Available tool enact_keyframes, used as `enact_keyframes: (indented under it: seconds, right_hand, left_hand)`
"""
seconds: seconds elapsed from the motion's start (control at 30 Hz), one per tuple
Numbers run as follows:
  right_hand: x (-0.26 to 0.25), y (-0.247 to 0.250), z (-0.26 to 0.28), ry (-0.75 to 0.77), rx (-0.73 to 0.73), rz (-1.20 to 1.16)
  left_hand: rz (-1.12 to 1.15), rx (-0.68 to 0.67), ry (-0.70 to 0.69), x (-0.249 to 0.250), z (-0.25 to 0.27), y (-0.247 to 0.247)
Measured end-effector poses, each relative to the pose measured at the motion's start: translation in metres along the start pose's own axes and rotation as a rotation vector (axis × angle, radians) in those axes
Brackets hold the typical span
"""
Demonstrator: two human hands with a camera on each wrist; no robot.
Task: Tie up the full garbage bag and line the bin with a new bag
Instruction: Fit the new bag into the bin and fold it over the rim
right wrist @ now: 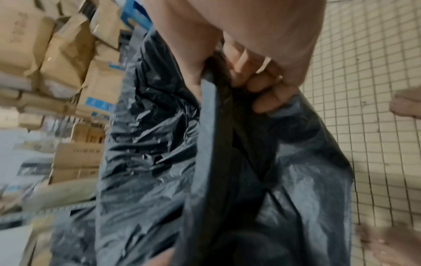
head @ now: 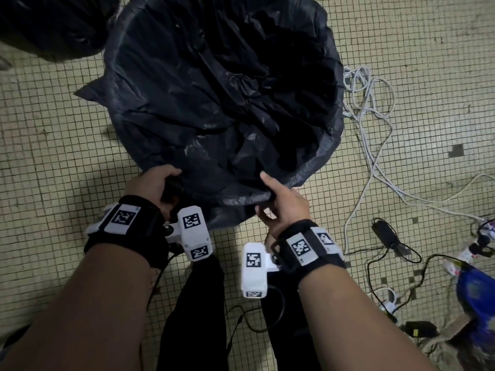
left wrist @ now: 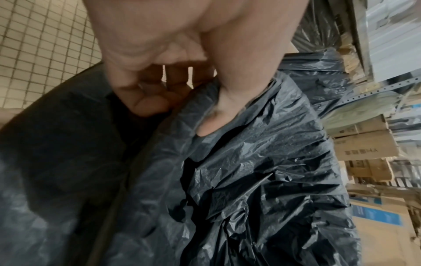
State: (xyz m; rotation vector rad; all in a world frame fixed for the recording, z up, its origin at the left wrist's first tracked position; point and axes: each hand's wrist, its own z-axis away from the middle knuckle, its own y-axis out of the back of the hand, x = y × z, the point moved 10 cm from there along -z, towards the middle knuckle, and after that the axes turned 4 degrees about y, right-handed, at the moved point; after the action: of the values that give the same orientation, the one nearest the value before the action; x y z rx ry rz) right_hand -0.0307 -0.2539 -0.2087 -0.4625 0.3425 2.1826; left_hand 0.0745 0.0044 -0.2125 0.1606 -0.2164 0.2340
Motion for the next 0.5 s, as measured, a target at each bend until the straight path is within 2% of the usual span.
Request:
enact_keyframes:
  seconds: [0.07, 0.13, 0.2, 0.3, 0.37, 0.5]
  right_hand:
    - [-0.005, 0.002, 0.004, -0.046, -0.096, 0.037]
    - [-0.022, 0.021, 0.001, 0.051, -0.001, 0.038]
    - [-0.04, 0.034, -0.002, 0.158, 0.08, 0.053]
    - [-0.048, 0.029, -0.009, 0.154, 0.085, 0.06]
    - [-0.049, 0.02, -0.014, 0.116, 0.027, 0.011]
    - [-0.042, 0.013, -0.021, 0.069, -0.144, -0.047]
  left_hand:
    - [0.055, 0.003, -0.057, 0.0, 0.005, 0.004]
    - [0.091, 0.031, -0.11, -0.006, 0.01, 0.014]
    - [0.112, -0.01, -0.063, -0.03, 0.014, 0.011]
    - [0.125, -0.138, 0.031, -0.071, 0.024, -0.019]
    - [0.152, -0.183, -0.018, -0.079, 0.026, -0.036]
    - [0.288, -0.129, -0.118, -0.074, 0.019, -0.038]
